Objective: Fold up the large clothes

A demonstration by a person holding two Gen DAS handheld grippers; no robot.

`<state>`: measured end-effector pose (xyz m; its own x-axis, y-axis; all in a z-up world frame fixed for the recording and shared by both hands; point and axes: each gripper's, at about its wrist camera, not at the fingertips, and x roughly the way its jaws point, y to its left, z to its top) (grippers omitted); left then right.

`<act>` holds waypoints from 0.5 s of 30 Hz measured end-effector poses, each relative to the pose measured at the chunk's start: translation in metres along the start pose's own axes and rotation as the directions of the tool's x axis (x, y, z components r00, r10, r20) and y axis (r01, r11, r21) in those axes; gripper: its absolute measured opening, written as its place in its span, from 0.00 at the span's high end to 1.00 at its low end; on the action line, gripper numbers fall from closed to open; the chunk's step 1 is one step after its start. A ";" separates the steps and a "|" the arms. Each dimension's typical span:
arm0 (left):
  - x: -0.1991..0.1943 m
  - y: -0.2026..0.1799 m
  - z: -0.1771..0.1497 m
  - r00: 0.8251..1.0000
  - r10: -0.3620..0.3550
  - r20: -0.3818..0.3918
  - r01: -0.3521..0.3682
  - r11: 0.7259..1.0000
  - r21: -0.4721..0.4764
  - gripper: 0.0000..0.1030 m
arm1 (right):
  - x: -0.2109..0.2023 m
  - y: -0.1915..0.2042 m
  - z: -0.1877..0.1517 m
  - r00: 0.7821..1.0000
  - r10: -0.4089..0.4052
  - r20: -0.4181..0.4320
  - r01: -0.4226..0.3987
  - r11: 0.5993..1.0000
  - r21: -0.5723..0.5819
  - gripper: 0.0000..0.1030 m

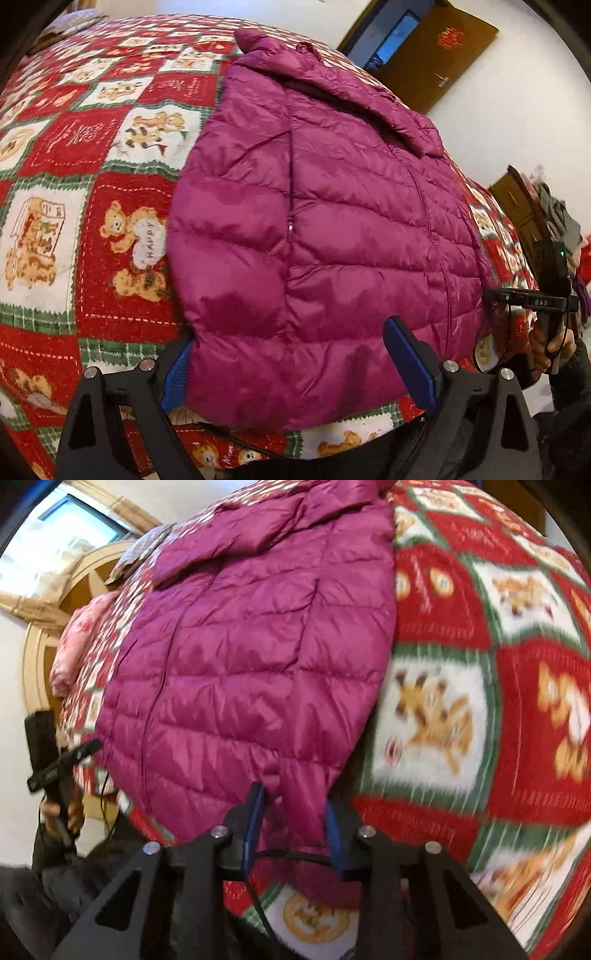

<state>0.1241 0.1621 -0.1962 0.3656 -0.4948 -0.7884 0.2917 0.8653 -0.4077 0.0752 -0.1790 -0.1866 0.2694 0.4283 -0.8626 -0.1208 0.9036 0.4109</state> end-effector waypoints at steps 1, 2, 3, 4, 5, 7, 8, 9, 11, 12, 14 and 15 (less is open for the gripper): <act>0.000 -0.001 0.000 1.000 -0.004 0.003 0.004 1.000 0.004 0.17 | 0.002 -0.001 -0.003 1.000 -0.008 0.000 0.008 1.000 -0.008 0.66; 0.000 0.000 -0.001 1.000 -0.011 0.007 0.011 1.000 0.003 0.21 | 0.003 -0.002 -0.008 1.000 -0.018 0.005 0.018 1.000 -0.006 0.66; 0.000 0.002 -0.001 1.000 -0.015 0.008 0.015 1.000 0.001 0.31 | 0.006 -0.007 -0.008 1.000 -0.014 0.004 0.014 1.000 0.011 0.66; -0.001 0.004 0.000 1.000 -0.014 0.009 0.014 1.000 -0.003 0.43 | 0.009 -0.011 -0.010 1.000 -0.002 0.003 0.002 0.999 0.039 0.64; -0.002 0.005 0.001 1.000 -0.012 0.012 0.013 1.000 -0.010 0.50 | 0.014 -0.018 -0.005 1.000 0.010 0.002 -0.010 0.997 0.075 0.64; -0.004 0.012 0.003 0.999 -0.038 0.009 0.038 0.999 -0.034 0.83 | 0.019 -0.024 -0.011 0.999 0.033 -0.006 -0.032 0.993 0.117 0.64; -0.005 0.012 0.002 0.998 -0.063 0.009 0.064 0.997 -0.039 0.84 | 0.018 -0.026 -0.012 0.999 0.041 -0.005 -0.040 0.992 0.123 0.63; -0.005 0.011 0.002 0.997 -0.070 0.015 0.070 0.997 -0.034 0.84 | 0.019 -0.026 -0.005 0.999 0.051 0.001 -0.051 0.991 0.124 0.63; -0.004 0.003 0.000 0.999 -0.047 0.019 0.047 0.999 -0.002 0.86 | 0.018 -0.022 -0.009 0.998 0.067 0.016 -0.068 0.992 0.102 0.64; -0.005 0.001 0.001 0.999 -0.045 0.021 0.045 0.999 0.009 0.88 | 0.018 -0.018 -0.011 0.998 0.054 0.015 -0.055 0.995 0.085 0.68; -0.012 -0.003 0.005 0.995 -0.091 0.036 0.091 0.996 0.007 0.91 | 0.015 -0.009 -0.007 0.999 0.025 0.034 -0.027 0.998 0.060 0.84; -0.016 -0.007 0.009 0.992 -0.114 0.051 0.114 0.993 0.009 0.92 | 0.009 -0.007 -0.005 0.997 0.048 0.058 -0.052 0.997 0.064 0.85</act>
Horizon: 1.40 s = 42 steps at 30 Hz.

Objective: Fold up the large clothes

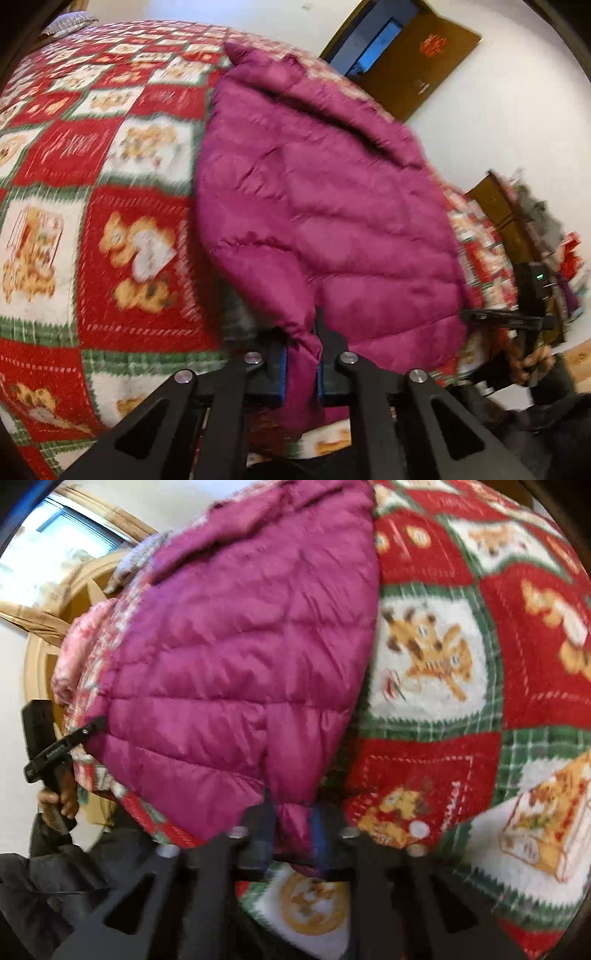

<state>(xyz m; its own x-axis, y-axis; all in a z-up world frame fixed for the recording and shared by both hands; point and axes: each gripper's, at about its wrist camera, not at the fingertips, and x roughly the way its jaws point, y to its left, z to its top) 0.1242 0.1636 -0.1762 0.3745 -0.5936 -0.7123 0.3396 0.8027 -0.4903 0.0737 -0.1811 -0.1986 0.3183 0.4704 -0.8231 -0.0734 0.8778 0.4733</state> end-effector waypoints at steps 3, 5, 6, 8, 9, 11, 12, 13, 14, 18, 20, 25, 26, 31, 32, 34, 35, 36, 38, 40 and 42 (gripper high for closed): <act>-0.025 -0.013 0.024 0.992 -0.093 0.090 0.091 0.995 0.029 0.93 | -0.029 0.009 0.015 0.986 0.122 0.116 -0.124 0.992 0.010 0.87; -0.037 -0.023 0.044 0.983 -0.121 0.135 0.114 0.992 0.057 0.93 | -0.045 0.018 0.032 0.961 0.211 0.176 -0.213 0.977 -0.008 0.87; -0.043 -0.030 0.057 0.978 -0.136 0.158 0.125 0.989 0.075 0.93 | -0.051 0.024 0.043 0.948 0.251 0.197 -0.252 0.967 -0.018 0.87; -0.048 -0.040 0.086 0.969 -0.164 0.186 0.149 0.985 0.092 0.93 | -0.057 0.032 0.063 0.927 0.300 0.227 -0.301 0.953 -0.028 0.87; -0.047 -0.045 0.096 0.967 -0.167 0.193 0.151 0.984 0.095 0.93 | -0.061 0.034 0.074 0.914 0.323 0.247 -0.326 0.945 -0.031 0.87; -0.047 -0.050 0.125 0.966 -0.153 0.210 0.135 0.986 0.097 0.93 | -0.066 0.041 0.098 0.887 0.355 0.295 -0.362 0.932 -0.034 0.87; -0.046 -0.051 0.136 0.966 -0.140 0.217 0.122 0.988 0.098 0.93 | -0.070 0.042 0.109 0.880 0.354 0.316 -0.362 0.931 -0.037 0.87; -0.044 -0.053 0.152 0.966 -0.124 0.227 0.103 0.990 0.101 0.93 | -0.074 0.043 0.126 0.872 0.348 0.343 -0.359 0.933 -0.035 0.87; -0.042 -0.053 0.162 0.966 -0.108 0.235 0.086 0.991 0.101 0.93 | -0.077 0.041 0.136 0.865 0.351 0.359 -0.365 0.931 -0.030 0.87; -0.022 -0.037 0.219 0.967 -0.046 0.250 0.039 0.999 0.033 0.93 | -0.082 0.023 0.188 0.846 0.332 0.419 -0.372 0.928 0.017 0.87; -0.009 -0.027 0.247 0.965 -0.001 0.262 0.003 1.000 -0.006 0.93 | -0.081 0.014 0.219 0.843 0.277 0.461 -0.333 0.942 0.042 0.87; 0.044 0.007 0.306 0.948 0.158 0.275 -0.134 0.986 -0.101 0.92 | -0.068 -0.035 0.281 0.804 0.206 0.557 -0.327 0.937 0.124 0.86; 0.056 0.015 0.315 0.947 0.183 0.265 -0.153 0.980 -0.128 0.92 | -0.061 -0.045 0.291 0.803 0.186 0.567 -0.321 0.935 0.149 0.84; 0.122 0.058 0.343 0.968 0.210 0.134 -0.174 0.955 -0.240 0.92 | -0.037 -0.069 0.320 0.811 0.092 0.577 -0.270 0.935 0.231 0.84; 0.127 0.065 0.344 0.974 0.191 0.123 -0.153 0.951 -0.268 0.92 | -0.034 -0.070 0.323 0.812 0.093 0.577 -0.273 0.933 0.233 0.81; 0.131 0.074 0.347 0.982 0.153 0.107 -0.114 0.945 -0.308 0.90 | -0.033 -0.072 0.323 0.800 0.093 0.593 -0.277 0.934 0.227 0.67; 0.130 0.080 0.349 0.987 0.128 0.095 -0.091 0.943 -0.321 0.90 | -0.035 -0.072 0.322 0.788 0.095 0.608 -0.279 0.936 0.215 0.40; 0.128 0.080 0.351 0.990 0.111 0.090 -0.076 0.942 -0.327 0.89 | -0.038 -0.073 0.321 0.774 0.100 0.625 -0.285 0.937 0.202 0.24; 0.113 0.083 0.354 0.992 0.043 0.122 0.000 0.944 -0.331 0.87 | -0.054 -0.070 0.304 0.708 0.127 0.694 -0.337 0.925 0.174 0.00; 0.098 0.079 0.356 0.987 0.012 0.162 0.041 0.947 -0.319 0.78 | -0.068 -0.067 0.290 0.663 0.188 0.725 -0.404 0.905 0.135 0.00; 0.084 0.073 0.357 0.982 0.023 0.185 0.033 0.955 -0.295 0.65 | -0.085 -0.059 0.281 0.669 0.184 0.720 -0.386 0.914 0.126 0.00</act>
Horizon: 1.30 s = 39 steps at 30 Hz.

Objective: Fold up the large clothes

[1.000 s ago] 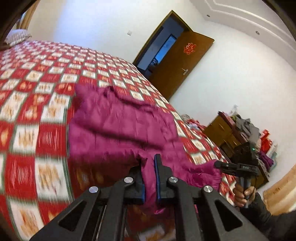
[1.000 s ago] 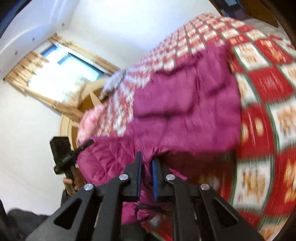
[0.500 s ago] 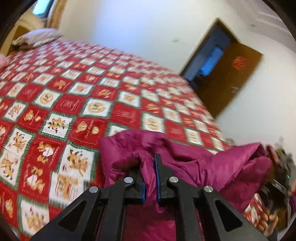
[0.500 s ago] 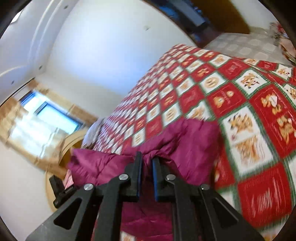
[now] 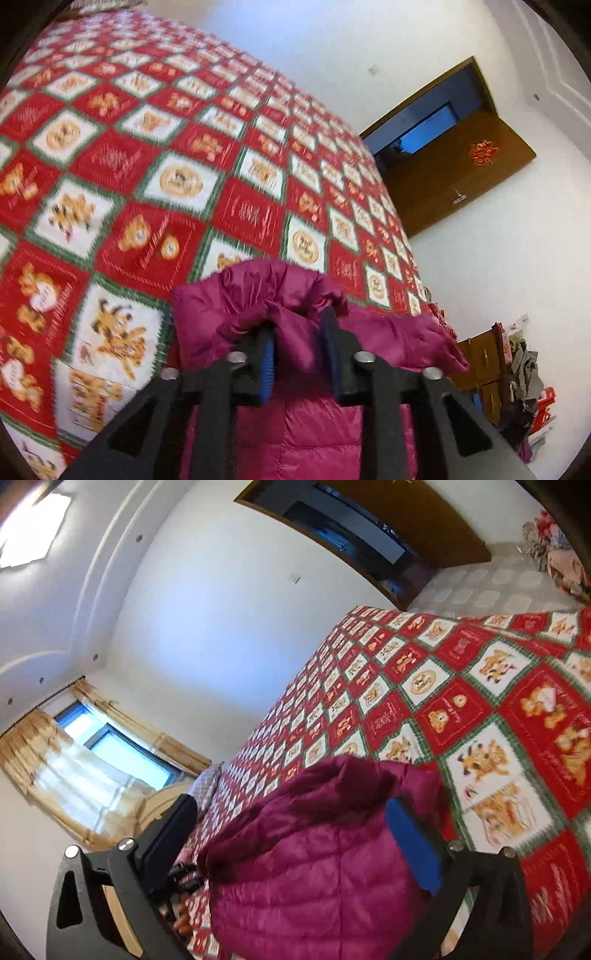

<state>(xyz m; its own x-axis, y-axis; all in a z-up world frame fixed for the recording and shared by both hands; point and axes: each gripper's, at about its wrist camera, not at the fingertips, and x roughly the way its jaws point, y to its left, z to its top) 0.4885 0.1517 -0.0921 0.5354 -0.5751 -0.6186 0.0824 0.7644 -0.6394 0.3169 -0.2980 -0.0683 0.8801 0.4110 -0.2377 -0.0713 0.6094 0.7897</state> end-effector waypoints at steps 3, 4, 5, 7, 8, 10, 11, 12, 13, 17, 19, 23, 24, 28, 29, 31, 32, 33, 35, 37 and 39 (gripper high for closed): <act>-0.017 -0.014 0.000 0.987 0.137 0.078 -0.143 0.987 0.077 0.22 | -0.028 0.035 -0.005 0.993 -0.106 0.043 0.112 0.981 -0.156 0.00; -0.023 -0.018 -0.001 0.977 0.177 0.118 -0.189 0.977 0.097 0.18 | -0.032 0.048 -0.006 0.985 -0.160 0.057 0.169 0.959 -0.227 0.00; -0.031 -0.021 -0.003 0.965 0.208 0.160 -0.226 0.968 0.104 0.18 | -0.033 0.058 -0.007 0.977 -0.204 0.067 0.215 0.935 -0.281 0.00; -0.046 -0.030 -0.014 0.929 0.286 0.236 -0.319 0.941 0.113 0.18 | -0.027 0.075 -0.012 0.942 -0.325 0.082 0.331 0.859 -0.390 0.00; -0.050 -0.034 -0.021 0.911 0.320 0.259 -0.361 0.923 0.130 0.18 | -0.022 0.077 -0.014 0.931 -0.356 0.081 0.356 0.837 -0.416 0.11; -0.044 -0.040 -0.032 0.900 0.333 0.281 -0.393 0.899 0.192 0.18 | -0.007 0.076 -0.019 0.915 -0.399 0.055 0.380 0.808 -0.450 0.37; -0.040 -0.045 -0.039 0.898 0.339 0.282 -0.408 0.880 0.242 0.18 | 0.005 0.071 -0.021 0.904 -0.426 0.025 0.390 0.801 -0.455 0.54; -0.029 -0.053 -0.046 0.886 0.363 0.287 -0.443 0.846 0.296 0.18 | 0.017 0.065 -0.021 0.895 -0.446 -0.002 0.398 0.800 -0.449 0.59; -0.016 -0.060 -0.050 0.870 0.395 0.294 -0.481 0.810 0.335 0.18 | 0.036 0.059 -0.020 0.888 -0.459 -0.034 0.401 0.807 -0.434 0.62; 0.032 -0.074 -0.047 0.830 0.472 0.295 -0.557 0.711 0.429 0.18 | 0.093 0.043 -0.024 0.844 -0.536 -0.010 0.460 0.733 -0.501 0.62; 0.051 -0.069 -0.036 0.836 0.480 0.266 -0.549 0.720 0.424 0.18 | 0.121 0.033 -0.025 0.817 -0.576 -0.008 0.488 0.700 -0.522 0.62; 0.090 -0.054 -0.023 0.820 0.517 0.246 -0.572 0.719 0.396 0.18 | 0.155 0.010 -0.027 0.786 -0.617 -0.051 0.505 0.687 -0.522 0.62; 0.100 -0.050 -0.023 0.810 0.531 0.249 -0.585 0.705 0.401 0.18 | 0.162 0.007 -0.028 0.777 -0.628 -0.045 0.512 0.672 -0.535 0.62; 0.129 -0.032 -0.029 0.801 0.564 0.201 -0.593 0.705 0.389 0.18 | 0.183 -0.013 -0.038 0.732 -0.680 -0.039 0.542 0.617 -0.570 0.57; 0.135 -0.025 -0.030 0.812 0.556 0.178 -0.578 0.723 0.379 0.17 | 0.188 -0.019 -0.040 0.724 -0.688 -0.050 0.547 0.617 -0.565 0.55; 0.137 -0.018 -0.032 0.825 0.540 0.165 -0.561 0.749 0.354 0.12 | 0.191 -0.027 -0.045 0.724 -0.688 -0.049 0.552 0.621 -0.556 0.55; 0.137 -0.014 -0.032 0.831 0.532 0.162 -0.553 0.762 0.337 0.11 | 0.192 -0.028 -0.046 0.721 -0.691 -0.040 0.558 0.614 -0.558 0.55; 0.138 -0.010 -0.033 0.839 0.521 0.156 -0.542 0.778 0.318 0.10 | 0.193 -0.028 -0.047 0.717 -0.696 -0.033 0.563 0.607 -0.561 0.55; 0.142 -0.005 -0.030 0.848 0.512 0.138 -0.529 0.795 0.298 0.09 | 0.196 -0.029 -0.048 0.714 -0.700 -0.022 0.569 0.598 -0.564 0.55; 0.147 -0.004 -0.027 0.843 0.523 0.130 -0.536 0.789 0.300 0.06 | 0.195 -0.032 -0.046 0.723 -0.690 -0.028 0.566 0.615 -0.550 0.55; 0.150 -0.005 -0.027 0.835 0.533 0.134 -0.547 0.780 0.304 0.05 | 0.196 -0.032 -0.046 0.722 -0.691 -0.022 0.569 0.613 -0.548 0.55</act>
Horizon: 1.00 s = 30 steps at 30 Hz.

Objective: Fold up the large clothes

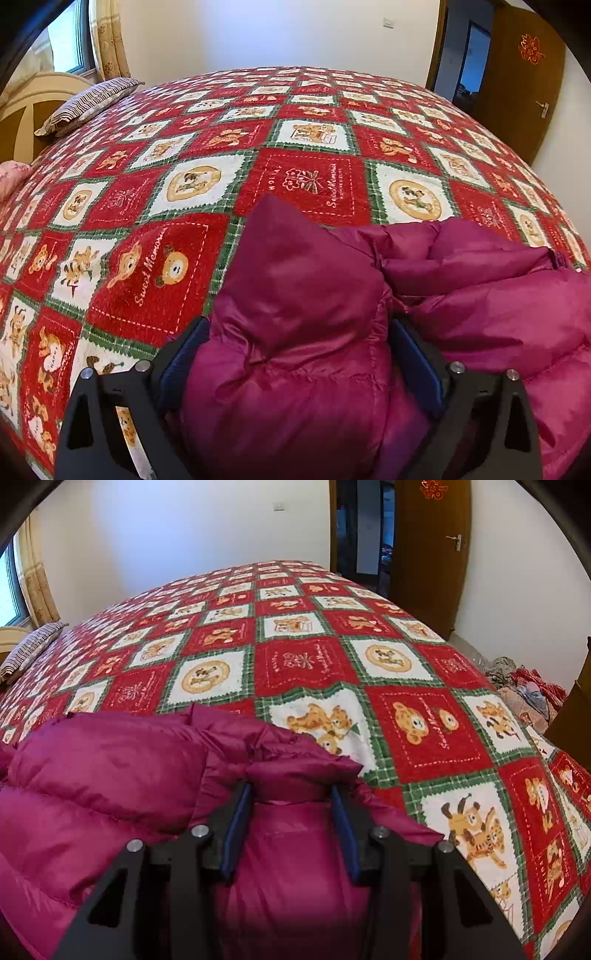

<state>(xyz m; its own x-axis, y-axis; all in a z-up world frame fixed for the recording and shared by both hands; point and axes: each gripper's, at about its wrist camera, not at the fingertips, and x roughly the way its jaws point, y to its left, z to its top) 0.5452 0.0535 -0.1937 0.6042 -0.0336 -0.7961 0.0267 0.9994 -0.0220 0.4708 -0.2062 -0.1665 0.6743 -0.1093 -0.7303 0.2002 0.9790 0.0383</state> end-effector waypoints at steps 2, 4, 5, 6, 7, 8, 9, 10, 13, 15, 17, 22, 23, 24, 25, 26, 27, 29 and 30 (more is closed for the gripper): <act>-0.001 0.000 0.000 1.000 0.002 -0.003 -0.002 1.000 0.001 0.05 | -0.001 0.002 0.000 1.000 -0.011 -0.001 0.011 1.000 -0.009 0.54; -0.005 0.002 0.000 1.000 -0.007 -0.021 0.008 1.000 0.010 0.05 | -0.003 0.003 0.002 1.000 -0.019 -0.013 0.019 1.000 -0.011 0.55; -0.012 0.003 -0.001 0.999 -0.008 -0.035 0.009 1.000 0.024 0.05 | -0.011 0.002 0.004 1.000 -0.024 -0.013 0.024 1.000 -0.005 0.61; -0.020 0.004 -0.002 1.000 -0.011 -0.029 0.012 0.999 0.032 0.05 | -0.021 0.001 0.004 1.000 -0.018 0.007 0.018 1.000 0.007 0.62; -0.032 0.007 -0.005 1.000 -0.012 -0.004 0.012 0.999 0.042 0.05 | -0.042 -0.001 0.004 0.998 0.010 0.057 -0.012 1.000 0.028 0.62; -0.044 0.009 -0.008 1.000 -0.002 0.019 0.001 0.998 0.055 0.05 | -0.055 -0.001 0.004 0.996 0.024 0.083 -0.027 0.999 0.029 0.62; -0.056 0.010 -0.013 0.999 0.010 0.038 -0.012 0.998 0.068 0.05 | -0.065 0.001 0.004 0.995 0.032 0.096 -0.033 0.999 0.016 0.62; -0.066 0.012 -0.018 0.999 0.012 0.053 -0.015 0.998 0.067 0.05 | -0.077 0.004 0.001 0.994 0.033 0.100 -0.032 0.999 -0.010 0.62; -0.083 0.018 -0.035 0.998 -0.011 0.062 0.009 0.999 0.037 0.05 | -0.083 0.008 -0.011 0.994 0.056 0.095 -0.054 0.998 -0.018 0.62; -0.081 0.019 -0.044 0.998 -0.014 0.061 0.013 1.000 0.024 0.05 | -0.071 0.008 -0.021 0.997 0.050 0.060 -0.049 0.999 -0.011 0.62; -0.074 0.019 -0.049 0.998 -0.003 0.061 0.002 1.000 0.014 0.05 | -0.054 0.006 -0.029 0.999 0.035 0.037 -0.035 0.999 0.007 0.62; -0.052 0.025 -0.054 0.998 -0.024 0.053 0.026 0.998 -0.056 0.05 | -0.036 0.006 -0.040 0.999 0.024 0.048 -0.024 1.000 0.000 0.62; -0.049 0.026 -0.055 0.998 -0.034 0.047 0.038 0.997 -0.070 0.05 | -0.036 0.008 -0.041 0.999 0.019 0.050 -0.019 1.000 -0.005 0.62; -0.047 0.027 -0.055 0.998 -0.037 0.046 0.041 0.996 -0.083 0.05 | -0.036 0.008 -0.041 0.998 0.015 0.054 -0.014 1.000 -0.009 0.62; -0.046 0.027 -0.055 0.998 -0.030 0.053 0.034 0.996 -0.082 0.05 | -0.036 0.008 -0.042 0.998 0.014 0.059 -0.014 1.000 -0.010 0.62; -0.045 0.024 -0.055 0.998 -0.017 0.058 0.021 0.997 -0.073 0.04 | -0.035 0.007 -0.042 0.998 0.020 0.062 -0.019 1.000 -0.008 0.62; -0.044 0.022 -0.055 0.998 -0.007 0.058 0.010 0.998 -0.067 0.04 | -0.034 0.006 -0.042 0.998 0.024 0.061 -0.023 1.000 -0.003 0.62; -0.044 0.019 -0.055 0.999 0.011 0.053 -0.008 0.998 -0.057 0.04 | -0.034 0.007 -0.042 0.998 0.014 0.061 -0.013 1.000 -0.008 0.62; -0.044 0.020 -0.054 0.999 0.008 0.052 -0.005 0.998 -0.060 0.04 | -0.035 0.009 -0.042 0.998 0.003 0.062 -0.002 1.000 -0.017 0.62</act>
<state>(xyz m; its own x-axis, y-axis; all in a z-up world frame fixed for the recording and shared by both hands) 0.4758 0.0754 -0.1920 0.6447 -0.0256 -0.7640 -0.0244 0.9982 -0.0540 0.4191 -0.1859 -0.1693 0.7180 -0.1167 -0.6862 0.1865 0.9821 0.0281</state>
